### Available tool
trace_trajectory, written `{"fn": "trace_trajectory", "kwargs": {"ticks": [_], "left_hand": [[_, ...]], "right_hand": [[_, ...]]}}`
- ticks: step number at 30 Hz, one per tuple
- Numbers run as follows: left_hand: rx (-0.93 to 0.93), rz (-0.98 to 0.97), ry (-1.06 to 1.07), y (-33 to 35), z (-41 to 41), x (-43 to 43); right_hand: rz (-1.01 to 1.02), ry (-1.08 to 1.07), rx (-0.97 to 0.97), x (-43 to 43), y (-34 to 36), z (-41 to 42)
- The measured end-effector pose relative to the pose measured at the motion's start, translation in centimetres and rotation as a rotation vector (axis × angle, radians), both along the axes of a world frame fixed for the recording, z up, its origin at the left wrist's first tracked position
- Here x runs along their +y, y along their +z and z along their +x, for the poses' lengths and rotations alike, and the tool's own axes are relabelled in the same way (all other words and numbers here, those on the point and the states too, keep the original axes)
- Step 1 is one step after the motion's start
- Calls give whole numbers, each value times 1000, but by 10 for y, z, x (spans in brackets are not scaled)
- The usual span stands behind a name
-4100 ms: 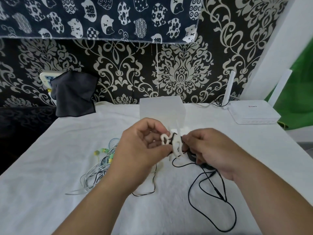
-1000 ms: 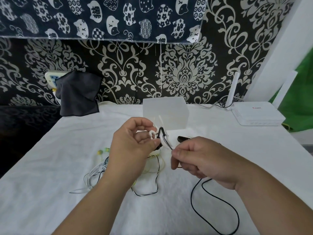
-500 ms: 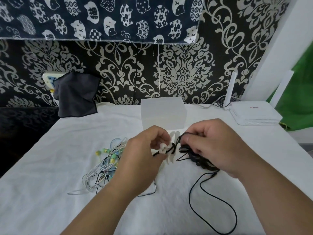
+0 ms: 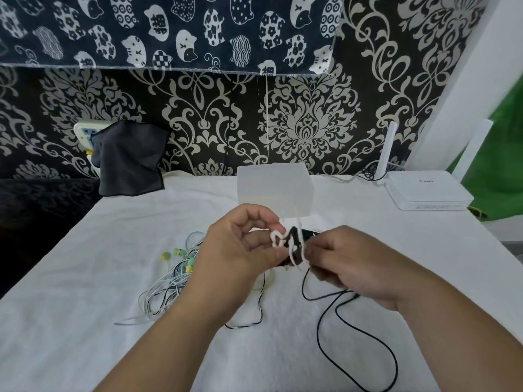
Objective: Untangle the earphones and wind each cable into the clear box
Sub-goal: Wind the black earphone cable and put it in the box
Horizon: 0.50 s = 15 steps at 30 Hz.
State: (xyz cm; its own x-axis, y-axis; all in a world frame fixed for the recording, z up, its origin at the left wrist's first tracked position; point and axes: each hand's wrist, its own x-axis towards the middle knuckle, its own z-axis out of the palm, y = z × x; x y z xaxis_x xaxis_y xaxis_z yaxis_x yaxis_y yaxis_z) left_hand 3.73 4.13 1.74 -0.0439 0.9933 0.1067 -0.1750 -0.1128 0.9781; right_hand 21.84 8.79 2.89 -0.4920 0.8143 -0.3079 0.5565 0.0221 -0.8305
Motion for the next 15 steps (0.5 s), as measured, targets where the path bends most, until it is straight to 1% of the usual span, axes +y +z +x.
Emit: {"fn": "trace_trajectory", "kwargs": {"ticks": [3, 6, 10, 13, 15], "left_hand": [[-40, -6, 114, -3, -3, 2], [30, -23, 214, -3, -5, 2], [272, -15, 321, -4, -8, 4], [494, 27, 327, -6, -10, 5], [609, 54, 310, -6, -9, 4]], "right_hand": [[-79, 70, 30, -4, 0, -5], [-95, 111, 48, -4, 1, -5], [-110, 147, 121, -5, 5, -3], [-57, 31, 249, -4, 8, -3], [-17, -63, 324, -3, 11, -2]]}}
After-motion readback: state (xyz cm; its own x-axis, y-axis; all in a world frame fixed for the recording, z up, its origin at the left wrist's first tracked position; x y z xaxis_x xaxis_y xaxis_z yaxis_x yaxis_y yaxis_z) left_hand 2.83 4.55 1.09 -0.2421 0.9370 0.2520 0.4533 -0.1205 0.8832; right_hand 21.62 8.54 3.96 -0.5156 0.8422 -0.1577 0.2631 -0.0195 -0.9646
